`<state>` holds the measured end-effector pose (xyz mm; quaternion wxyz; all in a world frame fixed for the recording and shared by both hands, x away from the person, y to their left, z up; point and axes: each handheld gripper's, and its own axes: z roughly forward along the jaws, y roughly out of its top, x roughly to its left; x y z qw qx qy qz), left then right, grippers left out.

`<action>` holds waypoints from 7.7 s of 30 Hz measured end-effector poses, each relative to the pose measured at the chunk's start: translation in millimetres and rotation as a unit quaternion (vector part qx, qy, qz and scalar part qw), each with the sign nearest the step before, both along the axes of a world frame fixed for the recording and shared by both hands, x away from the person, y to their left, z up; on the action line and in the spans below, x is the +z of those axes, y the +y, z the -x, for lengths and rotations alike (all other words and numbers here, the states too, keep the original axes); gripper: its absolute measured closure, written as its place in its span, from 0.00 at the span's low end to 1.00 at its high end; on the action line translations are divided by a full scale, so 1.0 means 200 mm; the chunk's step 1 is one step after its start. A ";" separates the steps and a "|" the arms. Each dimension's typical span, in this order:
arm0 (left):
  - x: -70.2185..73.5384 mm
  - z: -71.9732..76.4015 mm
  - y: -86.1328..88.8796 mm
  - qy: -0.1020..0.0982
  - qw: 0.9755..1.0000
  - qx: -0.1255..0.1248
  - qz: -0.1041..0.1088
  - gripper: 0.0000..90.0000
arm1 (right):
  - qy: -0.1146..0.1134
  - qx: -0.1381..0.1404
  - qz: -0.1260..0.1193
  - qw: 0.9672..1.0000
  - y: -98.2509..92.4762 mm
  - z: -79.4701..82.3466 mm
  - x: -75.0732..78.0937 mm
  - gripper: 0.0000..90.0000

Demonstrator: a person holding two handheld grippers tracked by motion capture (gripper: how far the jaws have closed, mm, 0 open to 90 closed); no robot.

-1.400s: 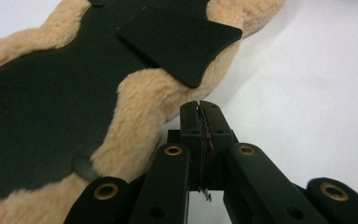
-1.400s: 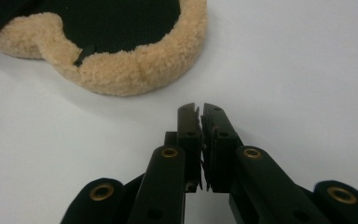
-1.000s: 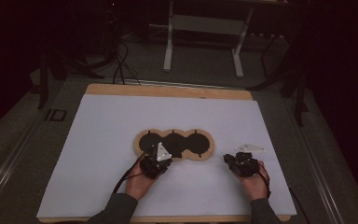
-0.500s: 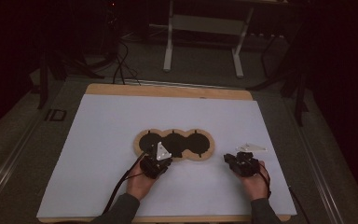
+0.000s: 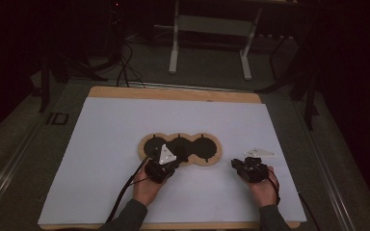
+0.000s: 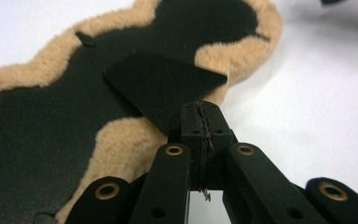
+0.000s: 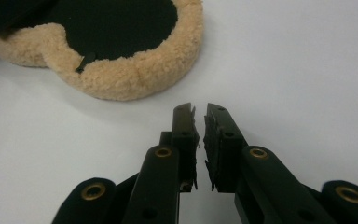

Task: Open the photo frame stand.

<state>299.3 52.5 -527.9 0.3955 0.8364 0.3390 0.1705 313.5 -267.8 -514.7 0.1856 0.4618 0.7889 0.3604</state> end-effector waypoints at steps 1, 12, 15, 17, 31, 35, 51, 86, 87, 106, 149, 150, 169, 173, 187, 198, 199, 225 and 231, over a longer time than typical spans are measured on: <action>-0.01 0.00 0.00 0.002 1.000 0.000 -0.002 1.00 | 0.001 0.000 0.000 1.000 0.00 0.00 0.00 0.91; -0.02 -0.02 -0.01 0.008 1.000 0.010 0.006 1.00 | 0.000 0.001 0.002 1.000 0.00 0.00 0.00 0.91; -0.01 -0.02 -0.01 0.005 1.000 0.012 0.012 1.00 | 0.000 0.002 0.002 1.000 0.00 0.00 0.00 0.91; -0.01 -0.02 -0.01 0.003 1.000 0.013 0.016 1.00 | 0.000 0.002 0.002 1.000 0.00 0.00 0.00 0.91; 0.09 -0.07 0.03 0.000 0.999 0.031 0.023 1.00 | 0.002 0.002 0.003 1.000 0.00 -0.01 0.00 0.91; 0.10 -0.05 0.03 0.000 1.000 0.010 0.017 0.93 | 0.003 0.002 0.004 1.000 0.00 -0.01 0.00 0.90; 0.23 -0.07 0.03 -0.058 0.998 -0.029 0.010 0.50 | 0.004 -0.013 -0.003 1.000 -0.01 -0.01 0.00 0.82; 0.12 -0.21 -0.13 -0.099 0.985 -0.028 -0.139 0.79 | 0.015 -0.011 -0.010 1.000 -0.01 -0.02 -0.01 0.77; 0.12 -0.21 -0.13 -0.100 0.985 -0.028 -0.139 0.79 | 0.015 -0.011 -0.010 1.000 -0.01 -0.02 -0.01 0.77; 0.15 -0.19 -0.07 -0.104 0.989 -0.024 -0.106 0.81 | 0.010 0.012 -0.055 0.998 0.03 0.01 0.04 0.68; 0.13 -0.01 0.08 -0.134 0.990 -0.034 -0.022 0.81 | 0.064 0.029 -0.188 0.980 0.17 -0.07 0.11 0.35; 0.12 0.00 0.08 -0.136 0.990 -0.034 -0.016 0.81 | 0.068 0.031 -0.188 0.979 0.17 -0.08 0.11 0.35; 0.11 0.06 0.14 -0.138 0.989 -0.045 0.026 0.79 | 0.121 0.046 -0.258 0.957 0.15 -0.12 0.07 0.46; 0.11 0.07 0.14 -0.135 0.989 -0.050 0.023 0.77 | 0.129 0.044 -0.270 0.953 0.15 -0.12 0.06 0.50; 0.13 0.10 0.15 -0.112 0.991 -0.070 0.008 0.63 | 0.127 0.048 -0.287 0.948 0.13 -0.11 0.07 0.60; 0.15 0.13 0.22 -0.076 0.993 -0.086 0.009 0.54 | 0.123 0.050 -0.292 0.947 0.12 -0.11 0.07 0.67; 0.14 0.13 0.23 -0.074 0.993 -0.088 0.010 0.54 | 0.123 0.050 -0.291 0.948 0.12 -0.11 0.07 0.67; 0.13 0.19 0.68 -0.040 0.997 0.021 0.060 0.38 | 0.102 0.066 -0.281 0.952 0.12 -0.09 0.08 0.69; 0.10 0.15 0.70 -0.012 0.998 0.043 0.053 0.37 | 0.099 0.070 -0.276 0.954 0.12 -0.09 0.08 0.69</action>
